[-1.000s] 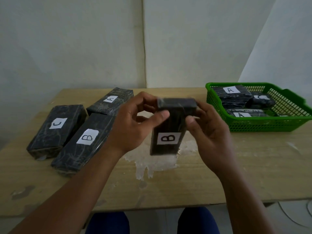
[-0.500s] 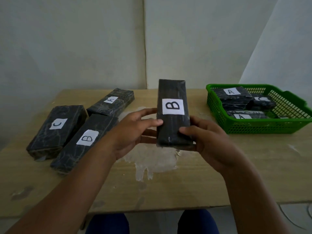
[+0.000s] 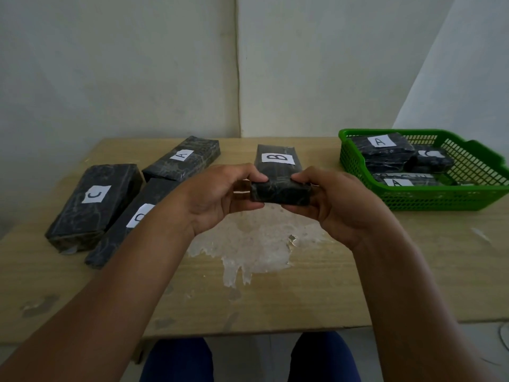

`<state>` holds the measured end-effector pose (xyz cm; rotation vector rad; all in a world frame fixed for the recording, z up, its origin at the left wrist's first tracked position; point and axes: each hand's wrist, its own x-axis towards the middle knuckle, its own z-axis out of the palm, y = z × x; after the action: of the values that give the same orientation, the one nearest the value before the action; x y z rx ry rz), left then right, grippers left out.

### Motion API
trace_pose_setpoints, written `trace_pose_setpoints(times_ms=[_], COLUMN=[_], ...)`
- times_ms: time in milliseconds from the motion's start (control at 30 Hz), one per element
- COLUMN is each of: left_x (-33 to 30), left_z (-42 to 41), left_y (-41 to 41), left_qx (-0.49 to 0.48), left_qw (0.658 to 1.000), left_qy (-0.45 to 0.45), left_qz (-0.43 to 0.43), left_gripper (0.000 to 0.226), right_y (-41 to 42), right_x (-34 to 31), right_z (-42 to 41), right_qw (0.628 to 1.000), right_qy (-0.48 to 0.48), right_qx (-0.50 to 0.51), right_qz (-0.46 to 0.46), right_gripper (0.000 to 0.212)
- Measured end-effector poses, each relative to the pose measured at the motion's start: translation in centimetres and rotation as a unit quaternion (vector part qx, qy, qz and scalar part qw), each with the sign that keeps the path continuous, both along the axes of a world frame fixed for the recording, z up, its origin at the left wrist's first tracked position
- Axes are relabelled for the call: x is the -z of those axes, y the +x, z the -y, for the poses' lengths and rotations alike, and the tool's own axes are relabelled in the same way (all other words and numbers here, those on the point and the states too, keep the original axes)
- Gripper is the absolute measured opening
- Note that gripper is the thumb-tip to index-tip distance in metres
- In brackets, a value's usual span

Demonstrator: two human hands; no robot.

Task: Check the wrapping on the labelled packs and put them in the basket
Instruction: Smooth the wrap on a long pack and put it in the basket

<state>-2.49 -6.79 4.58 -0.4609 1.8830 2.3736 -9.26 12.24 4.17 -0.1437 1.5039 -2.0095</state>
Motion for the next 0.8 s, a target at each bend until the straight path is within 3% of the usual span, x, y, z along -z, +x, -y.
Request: trace_pose_setpoints(times_ms=[267,367,433,533,600,700,800], left_x=[-0.1,-0.2,-0.3,-0.5,-0.3,0.1,-0.2], left_z=[0.0,-0.5,-0.9,-1.5,-1.5,-1.5,-1.6], left_y=[-0.1,0.0,0.1,0.3,0.3,0.2,0.4], left_qx=[-0.008,-0.036,-0.058,-0.043,-0.015,-0.031,-0.058], left_qw=[1.000,0.999,0.996,0.991,0.997,0.979,0.951], left_qy=[0.010,0.021,0.054,0.112,0.050,-0.175,-0.230], left_qz=[-0.006,-0.026,-0.042,-0.054,-0.050,-0.096,-0.198], left_gripper=[0.006,0.015,0.022,0.024,0.030,0.033,0.039], right_y=[-0.1,0.3,0.6,1.3,1.4,1.5,1.6], right_x=[-0.1,0.3,0.7,1.2,1.5,1.4,1.2], right_z=[-0.1,0.1,0.1,0.4,0.5,0.5,0.4], right_qw=[1.000,0.997,0.992,0.960,0.938,0.929,0.934], right_qy=[-0.002,-0.028,-0.016,0.071,0.097,0.094,0.071], right_qx=[-0.002,0.041,0.049,0.046,0.077,0.097,0.083], right_qz=[-0.019,-0.054,-0.119,-0.268,-0.324,-0.344,-0.339], right_gripper=[0.025,0.049,0.064,0.060,0.061,0.064,0.061])
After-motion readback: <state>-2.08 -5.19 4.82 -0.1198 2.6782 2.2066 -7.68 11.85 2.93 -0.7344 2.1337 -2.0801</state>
